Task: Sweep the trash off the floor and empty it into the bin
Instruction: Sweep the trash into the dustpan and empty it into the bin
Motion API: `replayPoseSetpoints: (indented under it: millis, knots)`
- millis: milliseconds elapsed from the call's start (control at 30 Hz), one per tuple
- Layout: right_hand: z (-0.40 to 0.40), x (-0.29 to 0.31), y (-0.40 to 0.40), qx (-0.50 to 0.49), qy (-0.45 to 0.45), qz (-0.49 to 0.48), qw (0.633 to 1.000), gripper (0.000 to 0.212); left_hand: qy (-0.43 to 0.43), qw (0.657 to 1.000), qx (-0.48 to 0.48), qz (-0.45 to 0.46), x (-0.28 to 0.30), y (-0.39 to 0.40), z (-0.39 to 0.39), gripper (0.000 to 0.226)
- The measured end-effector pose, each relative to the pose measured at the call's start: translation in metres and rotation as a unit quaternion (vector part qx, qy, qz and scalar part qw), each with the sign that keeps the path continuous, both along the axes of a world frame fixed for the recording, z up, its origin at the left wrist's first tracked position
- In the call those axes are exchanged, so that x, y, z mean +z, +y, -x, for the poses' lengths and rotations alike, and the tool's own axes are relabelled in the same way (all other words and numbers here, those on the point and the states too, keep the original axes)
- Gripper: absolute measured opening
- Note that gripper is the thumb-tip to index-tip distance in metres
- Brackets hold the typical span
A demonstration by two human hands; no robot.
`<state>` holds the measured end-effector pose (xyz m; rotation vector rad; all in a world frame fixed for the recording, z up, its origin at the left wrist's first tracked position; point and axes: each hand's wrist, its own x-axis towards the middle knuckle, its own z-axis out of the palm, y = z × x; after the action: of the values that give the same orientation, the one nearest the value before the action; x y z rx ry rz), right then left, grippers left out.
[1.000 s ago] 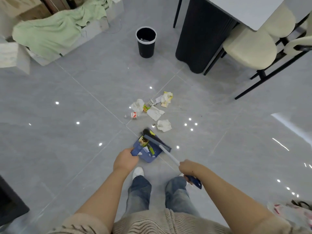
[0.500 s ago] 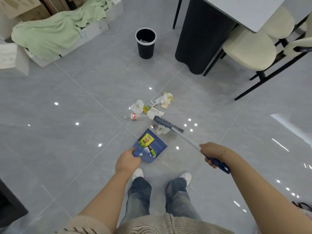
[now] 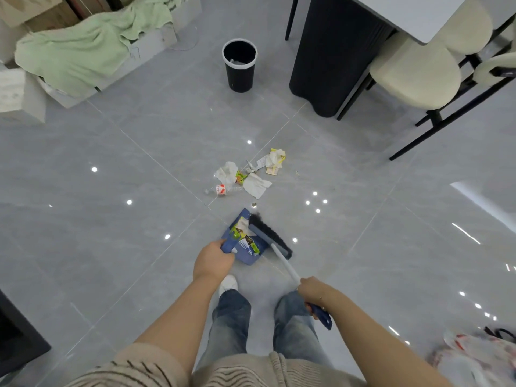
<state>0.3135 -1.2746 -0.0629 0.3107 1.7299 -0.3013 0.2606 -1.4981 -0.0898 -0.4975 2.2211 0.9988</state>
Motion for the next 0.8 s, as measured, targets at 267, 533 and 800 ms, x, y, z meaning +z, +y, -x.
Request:
replayPoseSetpoints:
  millis: [267,533,800]
  knots:
    - [-0.013,0.04,0.044,-0.551,0.046,0.037,0.832,0.026,-0.002,0.999,0.01,-0.05,0.013,-0.003,0.004,0.015]
    - [-0.012,0.074,0.038,-0.762,0.054,0.12,0.634,0.031,-0.001,0.994,0.09,-0.062,0.044,0.022,0.006,0.019]
    - [0.02,0.098,0.103,-0.777,0.11,0.172,0.596,0.024,0.068,0.991,0.104,-0.055,0.073,0.065,-0.001,0.027]
